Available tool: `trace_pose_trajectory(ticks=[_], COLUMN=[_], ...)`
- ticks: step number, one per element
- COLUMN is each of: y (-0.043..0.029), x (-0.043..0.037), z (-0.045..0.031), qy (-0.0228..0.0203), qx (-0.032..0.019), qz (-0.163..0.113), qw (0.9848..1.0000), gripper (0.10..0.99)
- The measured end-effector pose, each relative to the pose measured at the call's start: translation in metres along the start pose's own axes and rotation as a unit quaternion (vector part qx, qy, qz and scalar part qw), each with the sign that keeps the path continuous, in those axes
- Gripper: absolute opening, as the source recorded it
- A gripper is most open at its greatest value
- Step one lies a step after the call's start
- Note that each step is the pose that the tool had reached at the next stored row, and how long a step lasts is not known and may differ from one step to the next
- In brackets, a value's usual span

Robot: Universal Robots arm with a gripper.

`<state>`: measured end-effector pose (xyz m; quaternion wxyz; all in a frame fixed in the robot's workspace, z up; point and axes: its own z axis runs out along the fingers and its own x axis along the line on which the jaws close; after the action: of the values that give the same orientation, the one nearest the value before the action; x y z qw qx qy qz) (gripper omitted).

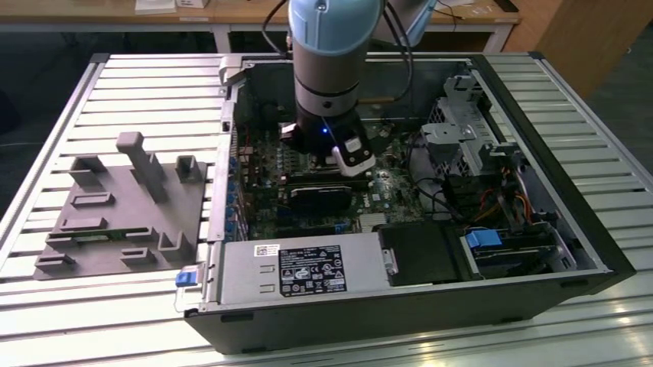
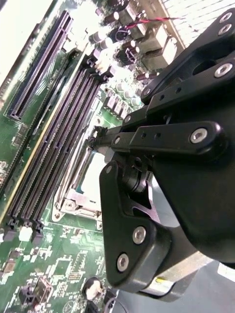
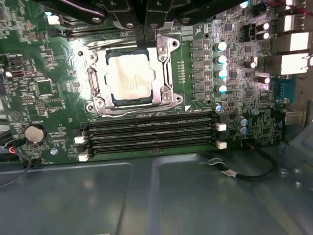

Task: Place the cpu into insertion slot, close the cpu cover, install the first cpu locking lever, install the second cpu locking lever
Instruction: 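Install the second cpu locking lever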

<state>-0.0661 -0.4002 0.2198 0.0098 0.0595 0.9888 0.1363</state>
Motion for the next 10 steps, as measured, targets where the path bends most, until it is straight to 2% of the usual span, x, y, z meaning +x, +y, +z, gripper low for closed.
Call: trace_pose_trajectory(ticks=[2, 5, 7, 10], y=[0.0014, 0.0025, 0.0028, 0.0042], x=[-0.0002, -0.0011, -0.0028, -0.0069], z=[-0.0035, -0.0064, -0.0064, -0.0061], qy=[-0.0007, -0.0021, -0.0024, -0.0023], qx=[0.0058, 0.0183, 0.0211, 0.0216], qz=[0.0, -0.001, -0.001, -0.001], qw=[1.0, 0.9998, 0.9998, 0.9998], gripper=[0.102, 0.102, 0.102, 0.102])
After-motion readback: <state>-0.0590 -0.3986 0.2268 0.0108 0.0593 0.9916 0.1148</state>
